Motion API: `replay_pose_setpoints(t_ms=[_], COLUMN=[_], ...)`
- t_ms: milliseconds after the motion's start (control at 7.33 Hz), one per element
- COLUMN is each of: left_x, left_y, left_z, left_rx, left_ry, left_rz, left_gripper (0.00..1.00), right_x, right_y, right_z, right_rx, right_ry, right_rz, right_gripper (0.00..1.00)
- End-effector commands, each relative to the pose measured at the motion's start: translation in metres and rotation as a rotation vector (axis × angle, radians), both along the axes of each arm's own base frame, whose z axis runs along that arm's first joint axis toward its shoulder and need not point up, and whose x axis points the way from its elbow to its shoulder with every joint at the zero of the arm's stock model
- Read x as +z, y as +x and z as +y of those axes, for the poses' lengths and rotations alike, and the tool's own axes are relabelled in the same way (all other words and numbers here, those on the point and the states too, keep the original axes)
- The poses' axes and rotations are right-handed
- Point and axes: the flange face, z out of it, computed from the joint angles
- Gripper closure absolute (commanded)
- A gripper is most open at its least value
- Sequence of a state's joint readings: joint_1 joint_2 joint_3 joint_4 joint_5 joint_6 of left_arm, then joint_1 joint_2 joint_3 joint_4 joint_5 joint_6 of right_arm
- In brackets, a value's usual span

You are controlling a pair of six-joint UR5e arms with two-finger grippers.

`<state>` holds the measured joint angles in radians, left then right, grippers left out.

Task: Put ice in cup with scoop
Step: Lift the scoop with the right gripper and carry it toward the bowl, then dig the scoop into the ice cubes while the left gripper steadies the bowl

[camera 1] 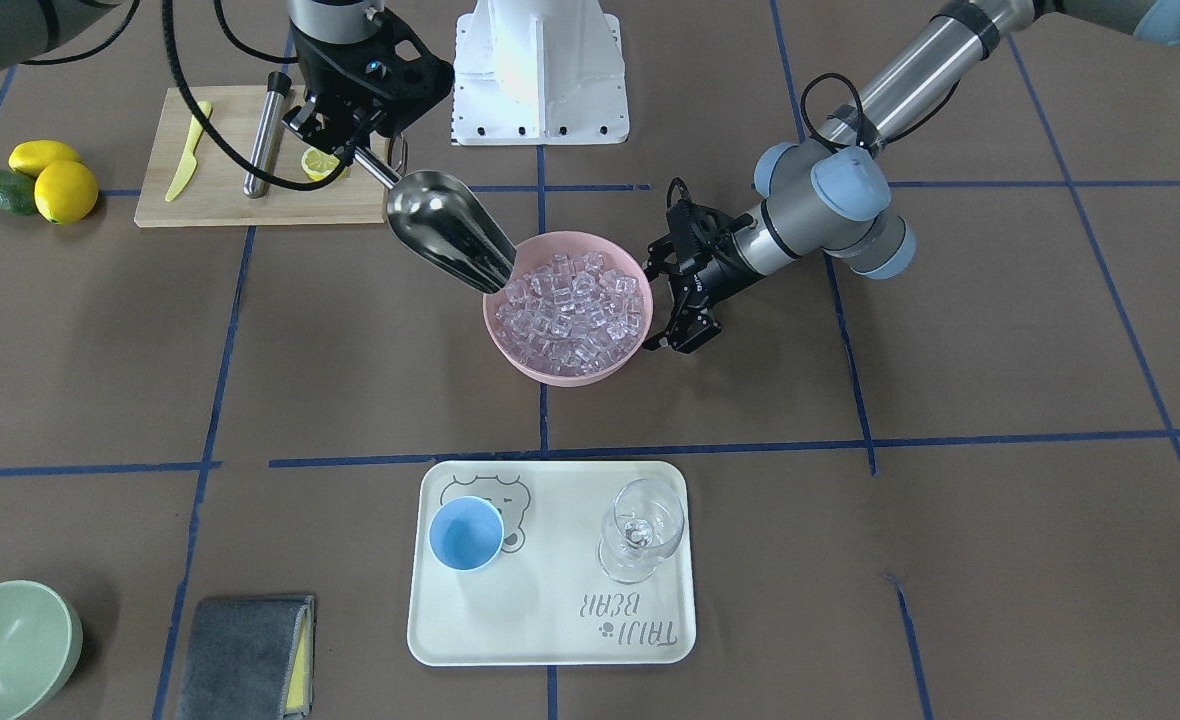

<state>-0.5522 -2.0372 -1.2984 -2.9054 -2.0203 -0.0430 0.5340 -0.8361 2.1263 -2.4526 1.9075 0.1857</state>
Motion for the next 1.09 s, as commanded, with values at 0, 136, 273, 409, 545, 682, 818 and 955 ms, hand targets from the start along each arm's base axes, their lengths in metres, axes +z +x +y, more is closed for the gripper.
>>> replay_pose_setpoints(t_ms=[0, 136, 273, 409, 545, 682, 818, 955], left_x=[0.000, 0.000, -0.001, 0.001, -0.001, 0.000, 0.000, 0.000], left_y=[0.000, 0.000, 0.000, 0.000, 0.000, 0.000, 0.000, 0.000], left_z=[0.000, 0.000, 0.000, 0.000, 0.000, 0.000, 0.000, 0.000], left_rx=[0.000, 0.000, -0.002, -0.002, -0.002, 0.000, 0.000, 0.000], left_ry=[0.000, 0.000, -0.001, -0.003, -0.001, 0.000, -0.002, 0.000], left_rz=[-0.001, -0.001, 0.001, -0.002, 0.001, -0.001, 0.000, -0.001], left_gripper=[0.00, 0.00, 0.00, 0.00, 0.00, 0.00, 0.00, 0.00], right_x=[-0.028, -0.046, -0.063, -0.067, -0.071, -0.068, -0.067, -0.063], right_y=[-0.035, -0.049, -0.064, -0.085, -0.104, -0.108, -0.109, -0.104], right_z=[-0.020, -0.028, -0.037, -0.050, -0.060, -0.062, -0.061, -0.057], right_rx=[-0.064, -0.084, -0.092, -0.093, -0.095, -0.095, -0.098, -0.101], right_ry=[-0.056, -0.081, -0.106, -0.138, -0.165, -0.177, -0.178, -0.191], right_rz=[0.132, 0.182, 0.224, 0.271, 0.312, 0.333, 0.336, 0.359], right_gripper=[1.00, 1.00, 1.00, 1.00, 1.00, 1.00, 1.00, 1.00])
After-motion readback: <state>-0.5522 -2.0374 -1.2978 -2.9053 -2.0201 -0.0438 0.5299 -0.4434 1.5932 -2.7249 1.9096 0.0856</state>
